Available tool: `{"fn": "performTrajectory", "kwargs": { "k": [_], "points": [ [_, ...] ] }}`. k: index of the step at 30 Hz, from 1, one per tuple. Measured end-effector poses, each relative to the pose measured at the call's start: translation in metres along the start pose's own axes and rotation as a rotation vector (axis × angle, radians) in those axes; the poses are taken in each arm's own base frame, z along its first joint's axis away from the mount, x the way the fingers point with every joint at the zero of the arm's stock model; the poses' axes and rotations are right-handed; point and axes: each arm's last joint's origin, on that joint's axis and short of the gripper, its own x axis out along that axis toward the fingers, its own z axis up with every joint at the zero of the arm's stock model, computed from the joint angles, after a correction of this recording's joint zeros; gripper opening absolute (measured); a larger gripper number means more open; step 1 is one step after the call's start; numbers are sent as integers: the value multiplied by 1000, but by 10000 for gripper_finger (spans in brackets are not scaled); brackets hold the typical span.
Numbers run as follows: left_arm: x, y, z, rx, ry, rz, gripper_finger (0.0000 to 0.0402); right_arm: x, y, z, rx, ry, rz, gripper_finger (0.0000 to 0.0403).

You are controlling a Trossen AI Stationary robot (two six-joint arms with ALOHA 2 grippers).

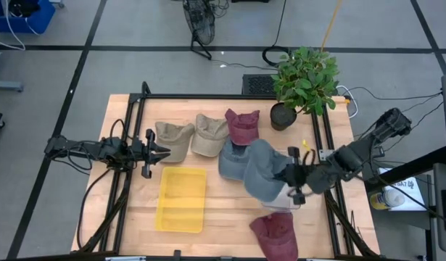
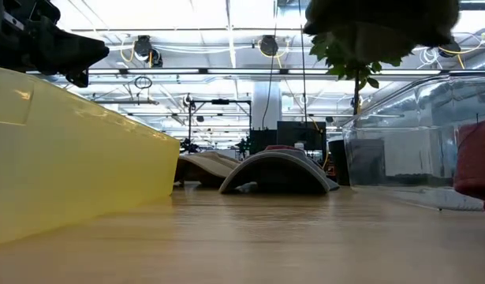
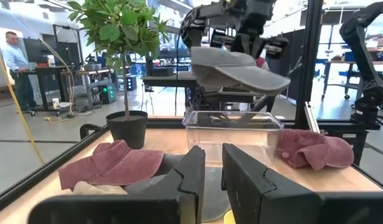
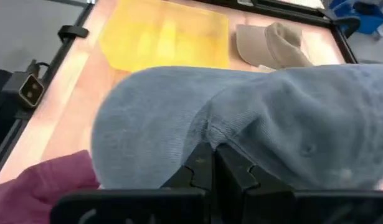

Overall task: Pick & Place hat
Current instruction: Put the bottom blue cap into the transparent bin

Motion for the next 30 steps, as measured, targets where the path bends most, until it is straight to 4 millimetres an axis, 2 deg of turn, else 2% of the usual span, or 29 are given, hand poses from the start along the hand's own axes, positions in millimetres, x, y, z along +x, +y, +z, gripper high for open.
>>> {"fn": "performTrajectory", "kwargs": {
  "k": [3, 7, 13, 19, 30],
  "points": [
    [0, 0, 0, -1, -1, 0, 61, 8, 7, -15, 7, -11, 4, 0],
    [0, 0, 0, -3, -1, 0, 61, 17, 13, -45, -9, 44, -18, 0],
    [0, 0, 0, -7, 0, 0, 61, 25, 10, -81, -6, 44, -125, 0],
    [0, 0, 0, -15, 0, 0, 61, 30, 7, -102, 46, 32, -102, 0],
    [0, 0, 0, -14, 3, 0, 60, 38, 7, -125, 109, 119, -45, 0]
  ]
}}
